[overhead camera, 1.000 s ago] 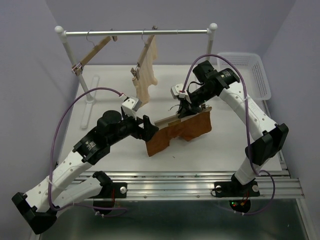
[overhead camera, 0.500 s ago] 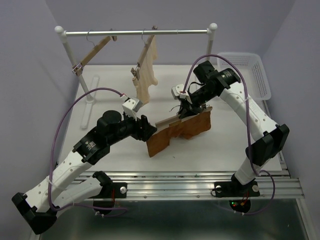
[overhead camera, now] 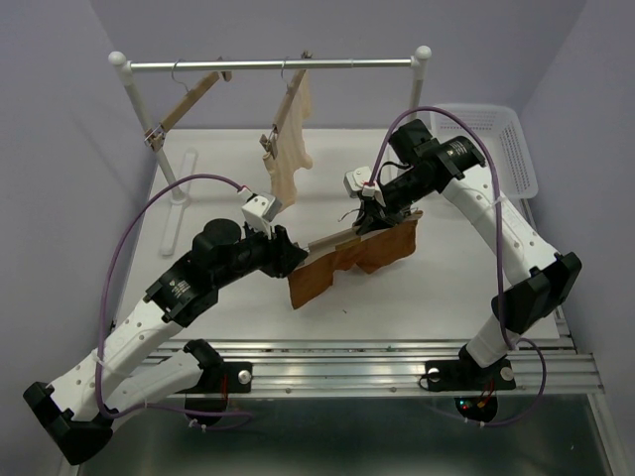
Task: Remove the underwear clipped to the hanger
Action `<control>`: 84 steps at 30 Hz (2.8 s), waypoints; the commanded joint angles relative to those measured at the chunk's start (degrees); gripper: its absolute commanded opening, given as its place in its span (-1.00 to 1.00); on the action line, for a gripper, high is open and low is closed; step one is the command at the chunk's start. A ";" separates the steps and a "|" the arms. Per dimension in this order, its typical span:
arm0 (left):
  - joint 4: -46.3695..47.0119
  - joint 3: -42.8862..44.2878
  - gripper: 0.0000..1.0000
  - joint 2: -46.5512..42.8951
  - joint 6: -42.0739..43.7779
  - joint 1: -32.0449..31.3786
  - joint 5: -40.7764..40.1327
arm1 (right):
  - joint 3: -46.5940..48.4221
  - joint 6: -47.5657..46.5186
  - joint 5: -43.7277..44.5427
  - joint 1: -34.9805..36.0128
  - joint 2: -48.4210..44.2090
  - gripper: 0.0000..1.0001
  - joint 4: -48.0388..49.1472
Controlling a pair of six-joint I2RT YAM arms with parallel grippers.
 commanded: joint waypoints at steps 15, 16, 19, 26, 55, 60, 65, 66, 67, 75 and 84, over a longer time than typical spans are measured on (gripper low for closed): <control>8.51 -2.82 -1.00 -2.47 -0.73 -0.21 2.98 | 0.51 -2.12 -1.43 0.26 -0.59 -0.99 -1.52; 8.86 -3.00 -1.00 -2.39 -0.91 -0.21 3.16 | 0.33 -2.30 -1.43 0.26 -0.59 -0.99 -1.52; 8.61 -2.74 -1.00 -1.51 -1.52 -0.21 2.29 | -0.20 -3.00 -1.52 0.26 -0.76 -0.99 -1.52; 8.69 -3.00 0.46 -0.02 -2.23 -0.21 2.11 | -0.20 -3.00 -1.78 0.26 -1.29 -0.99 -1.61; 6.14 0.16 -0.84 -2.04 4.18 -0.13 1.58 | -0.46 -3.35 -1.70 0.26 -1.29 -0.99 -1.52; 8.25 -0.80 -1.00 -2.74 5.41 -0.13 3.42 | -0.55 -3.35 -1.69 0.26 -1.29 -0.99 -1.52; 8.34 -0.80 -1.00 -2.83 5.59 -0.13 2.64 | -0.20 -3.18 -2.05 0.26 -1.29 -0.99 -1.52; 8.17 -0.80 -1.00 -2.65 5.33 -0.13 2.02 | -0.11 -3.09 -2.22 0.26 -1.12 -0.99 -1.52; 7.90 -0.54 -0.77 -2.30 5.07 -0.13 1.15 | 0.06 -2.57 -2.31 0.26 -1.03 -0.99 -1.44; 6.23 0.69 0.98 -0.10 1.29 -0.13 -5.00 | -2.22 6.30 0.32 0.26 -1.90 -0.99 7.52; 3.59 1.22 0.98 -1.77 -1.71 -0.13 -14.16 | -0.82 3.08 -0.19 0.26 -0.15 -0.99 3.77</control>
